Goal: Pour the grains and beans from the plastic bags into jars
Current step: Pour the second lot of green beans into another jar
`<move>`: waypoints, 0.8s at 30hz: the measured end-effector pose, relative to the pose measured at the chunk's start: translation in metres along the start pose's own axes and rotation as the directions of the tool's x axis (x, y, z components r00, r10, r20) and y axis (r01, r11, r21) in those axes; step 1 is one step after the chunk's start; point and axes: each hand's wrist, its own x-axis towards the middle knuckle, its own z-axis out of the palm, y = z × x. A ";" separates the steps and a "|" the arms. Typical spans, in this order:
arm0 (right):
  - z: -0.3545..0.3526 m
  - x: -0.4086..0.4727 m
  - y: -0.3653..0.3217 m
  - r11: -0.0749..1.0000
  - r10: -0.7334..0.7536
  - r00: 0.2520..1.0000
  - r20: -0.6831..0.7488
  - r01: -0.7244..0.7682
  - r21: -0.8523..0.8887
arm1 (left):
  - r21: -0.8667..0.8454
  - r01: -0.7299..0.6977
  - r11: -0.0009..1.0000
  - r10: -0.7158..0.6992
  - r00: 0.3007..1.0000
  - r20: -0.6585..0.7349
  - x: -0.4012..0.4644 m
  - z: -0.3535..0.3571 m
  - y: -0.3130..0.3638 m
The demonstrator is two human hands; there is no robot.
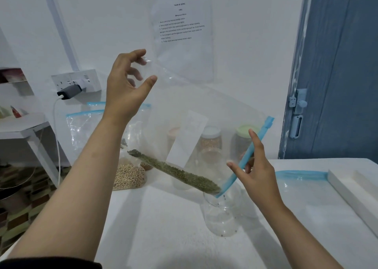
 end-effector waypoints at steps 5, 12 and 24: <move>-0.001 0.000 0.001 1.000 0.017 1.000 -0.014 -0.017 -0.005 | -0.005 -0.001 1.000 0.001 1.000 0.012 0.001 0.002 -0.001; -0.003 0.003 0.004 1.000 0.025 0.998 -0.055 -0.024 0.017 | 0.005 -0.003 1.000 0.002 1.000 0.023 0.001 0.002 -0.004; -0.008 0.008 0.002 0.991 0.068 0.997 -0.039 -0.063 0.121 | 0.020 -0.016 1.000 0.016 1.000 0.009 0.000 0.003 -0.007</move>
